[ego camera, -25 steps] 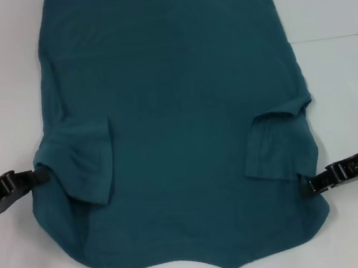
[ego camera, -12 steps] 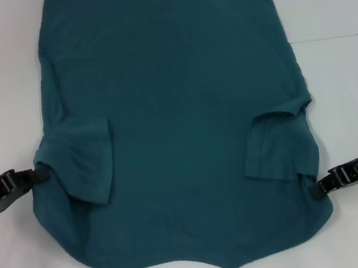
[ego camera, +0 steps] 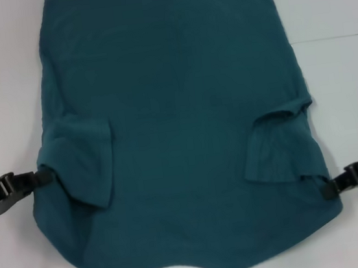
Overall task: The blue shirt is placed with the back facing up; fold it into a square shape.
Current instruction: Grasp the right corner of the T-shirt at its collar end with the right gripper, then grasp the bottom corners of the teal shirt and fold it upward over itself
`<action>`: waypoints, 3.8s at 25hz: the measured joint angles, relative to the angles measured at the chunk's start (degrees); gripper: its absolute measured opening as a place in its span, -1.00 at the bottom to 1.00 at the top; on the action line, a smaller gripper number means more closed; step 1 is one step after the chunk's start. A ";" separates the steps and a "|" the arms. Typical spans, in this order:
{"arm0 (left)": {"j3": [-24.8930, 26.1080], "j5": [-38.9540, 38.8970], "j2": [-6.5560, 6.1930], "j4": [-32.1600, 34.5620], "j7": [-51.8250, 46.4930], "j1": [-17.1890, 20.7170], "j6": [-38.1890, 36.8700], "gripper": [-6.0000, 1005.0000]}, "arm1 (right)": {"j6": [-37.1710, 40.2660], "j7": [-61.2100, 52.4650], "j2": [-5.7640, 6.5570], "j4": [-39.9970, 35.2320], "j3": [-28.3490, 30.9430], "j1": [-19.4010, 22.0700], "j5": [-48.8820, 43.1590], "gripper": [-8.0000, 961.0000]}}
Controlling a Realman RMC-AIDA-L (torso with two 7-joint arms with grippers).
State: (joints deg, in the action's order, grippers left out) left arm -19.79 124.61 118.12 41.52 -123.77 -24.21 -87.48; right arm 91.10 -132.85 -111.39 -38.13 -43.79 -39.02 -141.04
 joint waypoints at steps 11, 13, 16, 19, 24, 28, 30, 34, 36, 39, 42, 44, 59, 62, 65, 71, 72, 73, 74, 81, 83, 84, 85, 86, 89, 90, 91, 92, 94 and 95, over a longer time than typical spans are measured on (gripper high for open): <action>0.36 6.33 -0.69 6.45 -2.00 3.82 -12.81 -0.94 | 12.69 1.80 2.45 -1.42 1.32 2.98 -0.25 -0.91; 0.61 8.40 -0.65 6.86 -2.09 4.05 -14.76 -0.94 | 14.37 2.35 2.49 -1.46 1.34 3.62 -0.26 -0.91; 0.71 9.99 -0.49 7.04 -2.07 4.52 -16.15 -0.94 | 15.69 2.84 2.50 -1.48 1.45 4.66 -0.22 -0.91; 0.71 10.15 -0.43 6.93 -1.96 4.33 -16.13 -0.94 | 15.22 3.80 2.64 -1.50 3.58 5.01 -0.06 -0.90; 0.66 9.83 -0.77 4.51 -2.85 -0.68 -13.09 -0.94 | 10.57 4.72 3.08 -1.22 12.24 3.27 0.39 -0.90; 0.05 10.09 -1.12 1.15 -6.55 -6.24 -5.44 -0.94 | 5.61 3.27 3.10 -0.99 16.99 2.12 2.76 -0.89; -0.89 10.28 -1.27 -0.11 -8.46 -8.67 -1.50 -0.94 | 2.61 1.80 3.10 -0.94 17.52 2.01 4.66 -0.89; -3.68 10.31 -1.87 -1.64 -12.24 -13.19 6.31 -0.94 | -4.71 -0.47 2.96 -0.68 17.61 2.15 9.55 -0.89; -5.24 10.32 -2.46 -2.40 -13.76 -15.82 9.50 -0.94 | -7.66 -0.81 2.70 -0.63 17.68 2.12 12.13 -0.89; -7.52 10.32 -3.13 -3.67 -15.24 -19.09 14.74 -0.94 | -12.80 -0.72 1.97 -0.55 17.41 1.71 15.43 -0.88; -10.43 10.32 -2.76 -4.80 -15.91 -21.33 22.40 -0.94 | -20.73 0.95 0.61 0.40 16.91 0.52 17.08 -0.88; -13.02 10.33 -1.49 -5.08 -15.83 -21.93 29.04 -0.94 | -25.21 2.69 0.21 2.62 15.90 -0.94 17.11 -0.88; -23.68 9.95 2.75 -4.61 -11.25 -22.43 50.91 -0.95 | -50.40 2.20 -2.15 7.67 1.02 -6.71 16.66 -0.86; -23.71 9.96 2.77 -4.41 -11.23 -23.42 53.11 -0.95 | -52.71 2.55 -1.85 7.50 1.04 -8.01 16.89 -0.86; -23.76 10.24 2.73 -5.38 -11.23 -24.98 56.09 -0.95 | -55.01 3.25 -1.48 8.20 0.90 -9.71 16.84 -0.86; -24.90 10.32 2.50 -9.01 -11.23 -26.91 61.14 -0.95 | -60.60 4.51 -1.27 11.67 -2.73 -13.19 16.67 -0.85; -25.30 10.33 2.52 -9.55 -11.23 -27.09 62.29 -0.95 | -61.57 4.53 -1.24 12.21 -3.63 -13.67 16.67 -0.85; -25.51 10.34 2.61 -9.77 -11.23 -27.16 62.86 -0.95 | -62.36 4.58 -1.23 12.70 -4.45 -14.11 16.67 -0.85; -25.76 10.35 2.71 -10.01 -11.23 -27.22 63.44 -0.95 | -63.09 4.75 -1.25 13.20 -5.24 -14.56 16.67 -0.85; -26.69 10.39 3.36 -10.58 -11.23 -27.31 66.12 -0.94 | -64.55 5.14 -1.39 13.79 -6.96 -16.12 16.67 -0.84; -26.79 10.39 3.48 -10.59 -11.07 -27.30 66.23 -0.93 | -64.41 5.13 -1.31 13.79 -7.36 -16.32 16.67 -0.84; -27.13 10.39 3.54 -10.58 -10.82 -27.30 66.27 -0.92 | -64.24 5.07 -1.29 13.83 -7.65 -16.34 16.67 -0.84; -27.86 10.39 3.65 -10.58 -10.45 -27.25 66.28 -0.90 | -63.87 4.88 -1.29 14.00 -8.15 -16.36 16.65 -0.83; -29.18 10.39 3.85 -10.54 -9.87 -27.10 66.27 -0.89 | -63.47 4.72 -1.26 14.13 -8.63 -16.36 16.57 -0.83; -31.00 10.39 4.10 -10.67 -9.49 -27.00 66.15 -0.85 | -62.37 4.47 -1.24 14.24 -9.49 -16.24 15.33 -0.83; -31.04 10.39 4.12 -10.93 -9.59 -27.08 66.08 -0.84 | -62.15 4.32 -1.24 14.22 -9.59 -16.22 14.40 -0.83; -30.93 10.39 4.12 -11.17 -9.94 -27.18 66.06 -0.82 | -62.00 3.77 -1.21 14.26 -9.60 -16.23 13.09 -0.83; -30.81 10.39 4.14 -11.21 -10.60 -27.16 66.05 -0.81 | -61.88 2.84 -1.15 14.37 -9.61 -16.28 11.47 -0.83; -30.70 10.38 4.20 -10.84 -12.69 -26.72 65.99 -0.78 | -61.56 0.14 -1.02 14.36 -9.49 -16.34 8.18 -0.82; -30.71 10.33 4.24 -10.10 -13.81 -26.16 65.82 -0.77 | -61.40 -0.91 -0.98 14.17 -9.38 -16.19 7.18 -0.82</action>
State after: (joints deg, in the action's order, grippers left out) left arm -50.50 134.95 122.36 31.42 -137.58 -50.37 -21.65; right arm 29.71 -133.76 -112.38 -23.96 -53.17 -55.21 -133.86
